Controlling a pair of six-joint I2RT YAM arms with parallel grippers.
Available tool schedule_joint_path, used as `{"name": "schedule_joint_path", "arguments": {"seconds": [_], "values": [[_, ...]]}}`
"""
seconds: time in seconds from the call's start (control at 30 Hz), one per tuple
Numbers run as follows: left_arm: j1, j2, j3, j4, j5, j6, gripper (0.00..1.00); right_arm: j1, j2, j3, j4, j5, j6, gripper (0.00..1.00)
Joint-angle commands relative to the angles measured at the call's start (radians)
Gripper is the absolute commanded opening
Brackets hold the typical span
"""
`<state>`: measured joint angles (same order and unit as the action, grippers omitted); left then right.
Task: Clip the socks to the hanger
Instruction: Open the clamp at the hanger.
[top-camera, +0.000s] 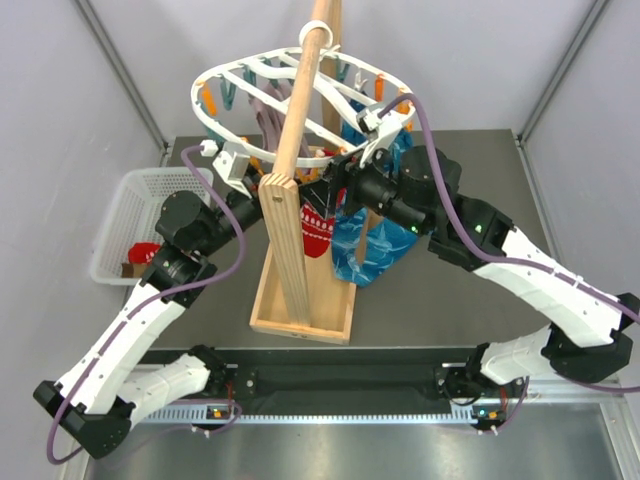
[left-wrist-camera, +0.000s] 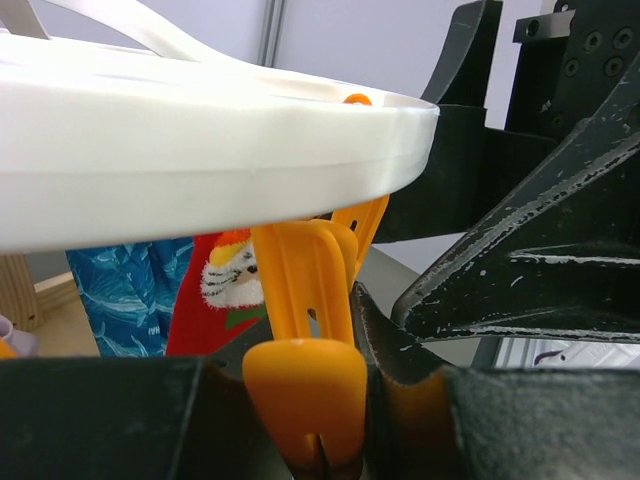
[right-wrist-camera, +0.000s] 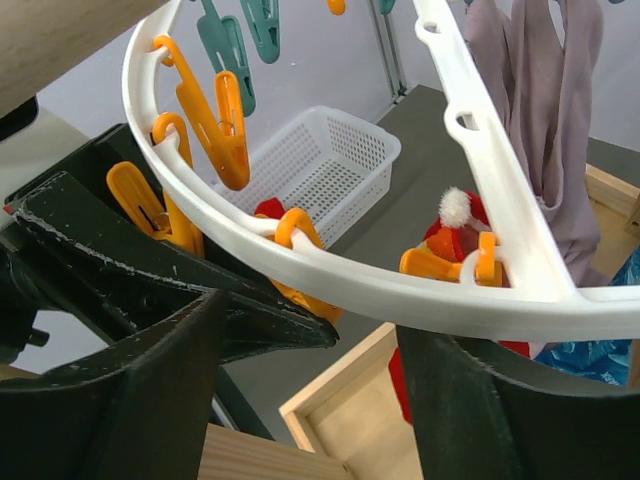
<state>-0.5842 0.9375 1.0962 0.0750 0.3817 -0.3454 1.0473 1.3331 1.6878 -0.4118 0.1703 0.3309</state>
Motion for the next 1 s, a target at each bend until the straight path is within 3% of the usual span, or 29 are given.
{"name": "schedule_joint_path", "arguments": {"seconds": [0.0,0.3,0.63,0.97], "values": [[0.0,0.004,0.019,-0.05,-0.032,0.022,0.0,0.017,0.034,0.076,0.077,0.0,-0.03,0.64],[0.0,-0.003,0.008,-0.052,-0.033,0.013,0.0,0.049,0.072,0.127,0.107,0.069,-0.041,0.53],[0.0,-0.011,0.007,-0.058,-0.041,0.014,0.0,0.12,0.104,0.153,0.128,0.276,-0.075,0.56],[0.001,-0.019,0.001,-0.058,-0.04,0.008,0.0,0.128,0.133,0.153,0.188,0.351,-0.056,0.56]]}}
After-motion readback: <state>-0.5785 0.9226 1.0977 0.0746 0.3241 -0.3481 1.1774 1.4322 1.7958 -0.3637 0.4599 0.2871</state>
